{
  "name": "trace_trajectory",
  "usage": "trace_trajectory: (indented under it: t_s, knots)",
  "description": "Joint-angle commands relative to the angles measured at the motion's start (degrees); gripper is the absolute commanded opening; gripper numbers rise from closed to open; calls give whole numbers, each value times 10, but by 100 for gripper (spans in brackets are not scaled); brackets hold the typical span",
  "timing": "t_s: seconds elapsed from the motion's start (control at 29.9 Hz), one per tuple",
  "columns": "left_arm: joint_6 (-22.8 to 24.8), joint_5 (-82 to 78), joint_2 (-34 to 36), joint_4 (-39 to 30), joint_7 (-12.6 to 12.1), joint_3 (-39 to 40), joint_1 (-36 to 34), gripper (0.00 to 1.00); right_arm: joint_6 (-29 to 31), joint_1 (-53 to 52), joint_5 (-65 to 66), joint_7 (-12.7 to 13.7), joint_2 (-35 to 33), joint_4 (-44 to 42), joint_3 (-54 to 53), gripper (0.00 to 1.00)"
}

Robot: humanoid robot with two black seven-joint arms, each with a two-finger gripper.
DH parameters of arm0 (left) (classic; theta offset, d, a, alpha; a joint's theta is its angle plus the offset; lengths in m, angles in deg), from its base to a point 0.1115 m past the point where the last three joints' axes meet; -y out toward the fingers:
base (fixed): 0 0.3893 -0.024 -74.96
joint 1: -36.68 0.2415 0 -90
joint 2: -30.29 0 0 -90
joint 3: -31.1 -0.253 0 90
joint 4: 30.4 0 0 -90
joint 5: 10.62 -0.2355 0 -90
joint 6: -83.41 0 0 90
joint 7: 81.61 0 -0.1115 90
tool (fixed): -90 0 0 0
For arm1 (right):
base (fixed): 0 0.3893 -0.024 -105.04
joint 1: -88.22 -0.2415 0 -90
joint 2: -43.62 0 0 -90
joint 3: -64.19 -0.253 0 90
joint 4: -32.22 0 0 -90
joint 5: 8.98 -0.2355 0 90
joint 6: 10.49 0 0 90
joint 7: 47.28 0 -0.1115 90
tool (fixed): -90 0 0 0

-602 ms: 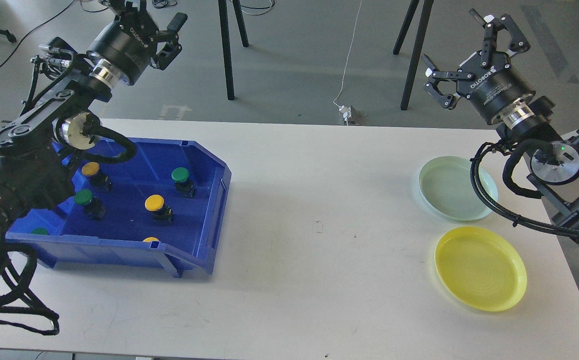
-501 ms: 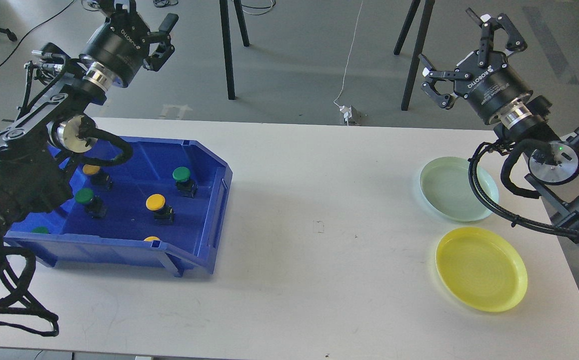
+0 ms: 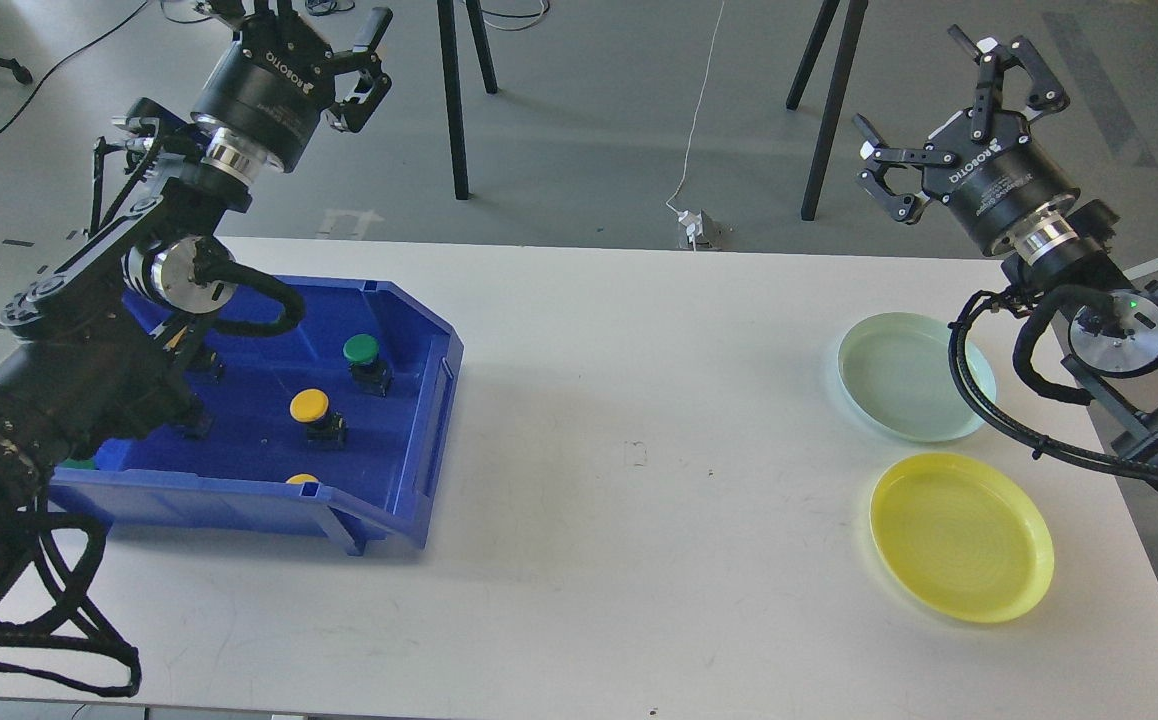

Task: Pass button and place on color plate
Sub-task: 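Move the left gripper down into the blue bin toward a button, then grasp a button in the blue bin with the left gripper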

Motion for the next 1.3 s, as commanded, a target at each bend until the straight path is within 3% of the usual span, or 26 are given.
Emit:
trace_trajectory:
  t_s: [0.0,0.17,0.47,0.67,0.84,1.0,1.27]
  knots:
    - [0,-8,-15,-126,0,41,20,100,0,0,0,1,-9,-1,0,99]
    - [0,-63,3,-200,0,14,-5,100,0,6,0,0,-29,0,0,99]
    - [0,-249,171,-249,0,-402,-206,100,0,26,0,0,-47,-8,1,99]
    - [0,-390,229,-256,0,-572,-300,100,0,39,0,0,-56,-21,1,99]
    - [0,-523,234,-245,0,-697,-323,100,0,47,0,0,-63,-22,1,99]
    - [-1,-566,234,-212,0,-762,-320,100,0,51,0,-1,-68,-22,1,99]
    - [-6,-614,229,-146,0,-763,-290,99,0,57,0,-2,-68,-21,0,99]
